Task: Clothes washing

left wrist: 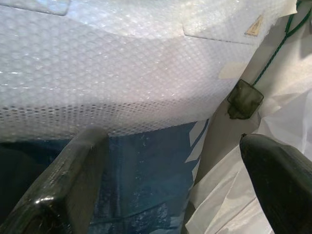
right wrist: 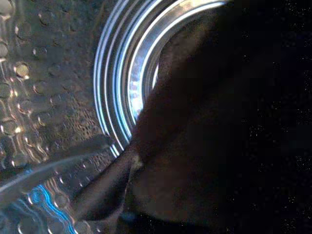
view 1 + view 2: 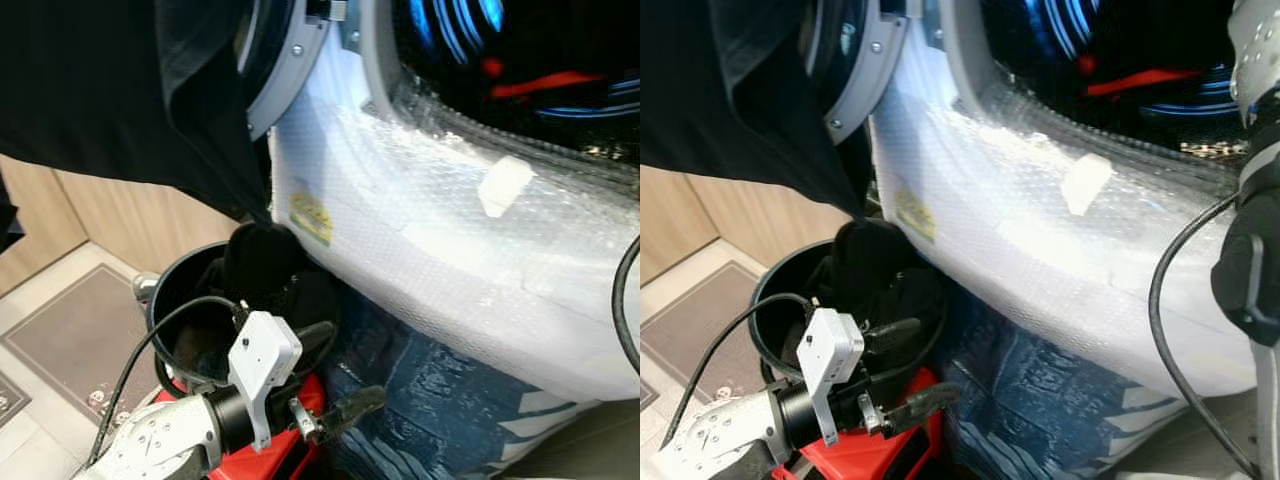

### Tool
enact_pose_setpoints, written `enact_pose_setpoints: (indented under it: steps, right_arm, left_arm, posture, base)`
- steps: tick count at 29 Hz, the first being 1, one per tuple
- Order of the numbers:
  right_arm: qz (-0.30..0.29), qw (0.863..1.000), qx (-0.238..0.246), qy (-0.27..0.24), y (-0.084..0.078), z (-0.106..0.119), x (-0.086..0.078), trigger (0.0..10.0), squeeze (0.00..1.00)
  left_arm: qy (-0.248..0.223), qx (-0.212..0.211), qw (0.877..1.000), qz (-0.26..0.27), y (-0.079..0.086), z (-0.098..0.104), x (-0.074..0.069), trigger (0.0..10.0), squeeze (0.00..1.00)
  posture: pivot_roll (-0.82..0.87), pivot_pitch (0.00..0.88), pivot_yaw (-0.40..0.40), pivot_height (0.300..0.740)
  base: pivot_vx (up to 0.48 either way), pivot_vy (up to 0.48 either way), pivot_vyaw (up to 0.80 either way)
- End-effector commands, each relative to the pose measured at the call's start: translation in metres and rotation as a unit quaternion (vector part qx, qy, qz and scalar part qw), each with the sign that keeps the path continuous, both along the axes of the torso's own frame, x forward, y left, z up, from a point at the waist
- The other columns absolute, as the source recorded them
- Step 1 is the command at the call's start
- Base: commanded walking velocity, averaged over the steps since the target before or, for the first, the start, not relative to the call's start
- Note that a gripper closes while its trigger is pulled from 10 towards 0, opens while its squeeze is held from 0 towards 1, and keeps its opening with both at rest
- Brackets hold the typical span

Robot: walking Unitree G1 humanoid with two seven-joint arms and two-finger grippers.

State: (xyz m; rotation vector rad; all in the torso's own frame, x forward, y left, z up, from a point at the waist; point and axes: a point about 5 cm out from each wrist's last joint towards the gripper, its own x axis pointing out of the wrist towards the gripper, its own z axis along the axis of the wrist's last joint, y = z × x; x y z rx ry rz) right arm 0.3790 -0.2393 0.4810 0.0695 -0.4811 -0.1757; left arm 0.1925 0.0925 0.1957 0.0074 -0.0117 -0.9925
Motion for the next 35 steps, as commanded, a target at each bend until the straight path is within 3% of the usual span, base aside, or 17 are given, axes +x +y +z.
enact_pose_setpoints:
  steps: [1, 4, 7, 8, 10, 12, 15, 25, 26, 27, 28, 35]
  right_arm:
    - [-0.006, 0.999, -0.036, 0.037, 0.008, -0.008, 0.006, 10.0, 0.0]
    - [0.003, 0.99, -0.094, 0.105, 0.021, -0.03, 0.018, 10.0, 0.0]
    - [0.033, 0.982, -0.102, 0.154, 0.028, -0.046, 0.024, 10.0, 0.0]
    - [0.032, 0.974, -0.13, 0.183, 0.03, -0.056, 0.027, 10.0, 0.0]
    - [0.043, 0.97, -0.124, 0.203, 0.031, -0.062, 0.028, 10.0, 0.0]
    - [0.052, 0.966, -0.086, 0.24, 0.029, -0.075, 0.03, 10.0, 0.0]
    - [0.034, 0.963, -0.067, 0.261, 0.022, -0.083, 0.03, 10.0, 0.0]
    - [-0.008, 0.962, -0.015, 0.272, 0.001, -0.089, 0.026, 10.0, 0.0]
    - [-0.01, 0.962, -0.015, 0.273, 0.0, -0.089, 0.026, 10.0, 0.09]
    - [-0.012, 0.962, -0.014, 0.274, -0.001, -0.089, 0.026, 10.0, 0.4]
    - [-0.011, 0.961, -0.013, 0.274, -0.001, -0.089, 0.026, 10.0, 1.0]
    - [-0.024, 0.962, -0.003, 0.274, -0.006, -0.085, 0.023, 10.0, 1.0]
  left_arm:
    - [-0.001, 0.0, 1.0, -0.01, -0.005, 0.002, -0.006, 10.0, 0.0]
    - [-0.001, -0.002, 1.0, -0.009, -0.007, 0.002, -0.007, 10.0, 0.0]
    - [0.002, -0.002, 1.0, -0.008, -0.007, 0.002, -0.009, 10.0, 0.0]
    - [0.007, -0.003, 1.0, -0.006, -0.007, 0.001, -0.011, 10.0, 0.0]
    - [0.007, -0.003, 1.0, -0.006, -0.008, 0.0, -0.011, 10.0, 0.0]
    - [0.011, -0.004, 1.0, -0.005, -0.008, -0.001, -0.013, 10.0, 0.0]
    - [0.013, -0.005, 1.0, -0.006, -0.008, -0.001, -0.014, 10.0, 0.0]
    - [0.016, -0.009, 1.0, -0.007, -0.01, -0.001, -0.014, 10.0, 0.0]
    - [0.016, -0.009, 1.0, -0.006, -0.009, -0.001, -0.014, 10.0, 0.0]
    - [0.016, -0.009, 1.0, -0.006, -0.009, -0.001, -0.013, 10.0, 0.0]
    - [0.017, -0.009, 1.0, -0.005, -0.008, -0.001, -0.013, 10.0, 0.0]
    - [0.018, -0.011, 1.0, -0.007, -0.009, -0.001, -0.012, 10.0, 0.0]
  posture:
    - [0.01, 0.161, -0.168, 0.74]
    - [0.02, 0.165, -0.174, 0.74]
    - [0.02, 0.166, -0.175, 0.74]
    - [0.02, 0.169, -0.181, 0.74]
    - [0.02, 0.17, -0.183, 0.74]
    - [0.01, 0.17, -0.185, 0.74]
    - [0.01, 0.168, -0.186, 0.74]
    - [0.0, 0.163, -0.181, 0.74]
    - [0.0, 0.163, -0.177, 0.74]
    - [0.0, 0.163, -0.177, 0.74]
    - [0.0, 0.165, -0.173, 0.74]
    - [-0.01, 0.167, -0.17, 0.74]
  base:
    - [0.0, 0.0, 0.0]
    - [0.0, 0.0, 0.0]
    - [0.0, 0.0, 0.0]
    - [0.0, 0.0, 0.0]
    - [0.0, 0.0, 0.0]
    - [0.0, 0.0, 0.0]
    - [0.0, 0.0, 0.0]
    - [0.0, 0.0, 0.0]
    - [0.0, 0.0, 0.0]
    - [0.0, 0.0, 0.0]
    - [0.0, 0.0, 0.0]
    - [0.0, 0.0, 0.0]
